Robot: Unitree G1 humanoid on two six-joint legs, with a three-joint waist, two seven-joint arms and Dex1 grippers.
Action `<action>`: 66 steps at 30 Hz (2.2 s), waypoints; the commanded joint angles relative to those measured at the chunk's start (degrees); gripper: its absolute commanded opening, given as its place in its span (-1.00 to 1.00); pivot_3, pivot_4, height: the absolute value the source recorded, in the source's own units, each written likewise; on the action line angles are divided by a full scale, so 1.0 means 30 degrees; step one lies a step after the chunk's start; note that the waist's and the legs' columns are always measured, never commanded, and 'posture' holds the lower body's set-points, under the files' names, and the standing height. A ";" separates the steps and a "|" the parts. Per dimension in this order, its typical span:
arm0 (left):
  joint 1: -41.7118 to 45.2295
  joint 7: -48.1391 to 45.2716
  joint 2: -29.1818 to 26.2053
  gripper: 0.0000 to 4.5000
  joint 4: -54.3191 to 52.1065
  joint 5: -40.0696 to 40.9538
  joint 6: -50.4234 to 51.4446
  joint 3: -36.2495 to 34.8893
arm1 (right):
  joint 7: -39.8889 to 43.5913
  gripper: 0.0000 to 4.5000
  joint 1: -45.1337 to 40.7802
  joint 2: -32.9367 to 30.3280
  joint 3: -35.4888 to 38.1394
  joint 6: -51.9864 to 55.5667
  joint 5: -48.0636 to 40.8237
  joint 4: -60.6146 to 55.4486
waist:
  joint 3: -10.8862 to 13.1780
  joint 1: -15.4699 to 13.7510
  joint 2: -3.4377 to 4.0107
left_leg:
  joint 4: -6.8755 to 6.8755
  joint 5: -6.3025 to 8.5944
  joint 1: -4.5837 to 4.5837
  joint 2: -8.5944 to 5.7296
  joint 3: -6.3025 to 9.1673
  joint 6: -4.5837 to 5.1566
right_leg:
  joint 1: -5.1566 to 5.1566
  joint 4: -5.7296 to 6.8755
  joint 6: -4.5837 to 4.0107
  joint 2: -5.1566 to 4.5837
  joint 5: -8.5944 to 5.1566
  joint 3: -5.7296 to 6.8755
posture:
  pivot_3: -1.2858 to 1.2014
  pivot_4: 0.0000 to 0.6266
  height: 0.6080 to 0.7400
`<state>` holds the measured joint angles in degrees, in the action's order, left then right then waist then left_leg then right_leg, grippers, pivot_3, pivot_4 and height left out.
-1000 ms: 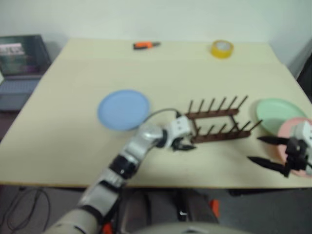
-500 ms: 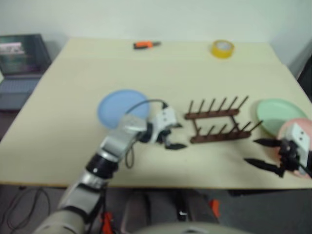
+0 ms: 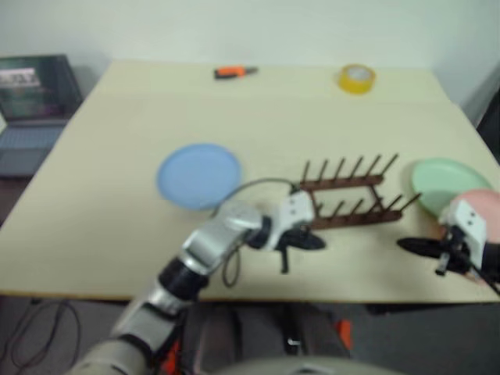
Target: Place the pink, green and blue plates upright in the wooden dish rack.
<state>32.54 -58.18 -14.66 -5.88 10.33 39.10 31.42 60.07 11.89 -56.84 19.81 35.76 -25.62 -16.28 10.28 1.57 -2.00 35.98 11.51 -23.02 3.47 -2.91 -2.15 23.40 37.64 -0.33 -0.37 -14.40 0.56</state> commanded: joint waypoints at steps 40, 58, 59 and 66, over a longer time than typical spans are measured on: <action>0.0979 0.5578 0.2730 -1.00 0.5464 -0.3474 -0.3237 -0.0786 | -0.4813 -0.98 -0.5538 0.2213 -0.3485 -0.1548 0.4454 0.2229 | -0.0031 0.0039 -0.0024 | 0.0003 0.0001 0.0013 -0.0005 -0.0019 0.0003 | -0.0003 -0.0001 0.0135 0.0042 0.0085 -0.0028 | 0.03 -0.52 1.00; 0.1143 0.5811 0.3124 -1.00 0.5853 -0.3647 -0.3609 -0.0914 | -0.4664 -0.98 -0.7789 0.0421 -0.7321 -0.0627 0.7129 0.1519 | -0.0026 0.0045 -0.0030 | -0.0003 0.0002 -0.0001 -0.0008 -0.0015 0.0002 | 0.0011 -0.0020 0.0134 0.0037 0.0083 -0.0015 | 0.03 -0.52 1.00; 0.1142 0.5845 0.3141 -1.00 0.5855 -0.3654 -0.3610 -0.0922 | -0.4717 -0.98 -0.8059 0.0538 -0.7607 -0.0702 0.7334 0.1704 | -0.0025 0.0029 -0.0030 | -0.0003 0.0002 -0.0006 -0.0010 -0.0018 0.0002 | 0.0015 -0.0022 0.0134 0.0035 0.0083 -0.0015 | 0.03 -0.52 1.00; 0.1129 0.6321 0.3281 -1.00 0.5833 -0.3761 -0.3589 -0.1099 | -0.4656 -0.98 -0.9399 0.0833 -0.8866 -0.1615 0.8579 0.3178 | -0.0025 0.0036 -0.0030 | -0.0010 0.0004 -0.0016 -0.0005 -0.0036 0.0004 | 0.0016 -0.0053 0.0143 0.0035 0.0088 -0.0019 | 0.03 -0.52 1.00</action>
<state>35.23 -39.79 -5.44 12.13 -0.46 29.29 29.11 46.16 -15.19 -54.25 -6.72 32.36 -1.05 -6.87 10.20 1.68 -2.09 35.94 11.52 -23.07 3.45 -3.02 -2.13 23.45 37.48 0.10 -0.27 -14.14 0.51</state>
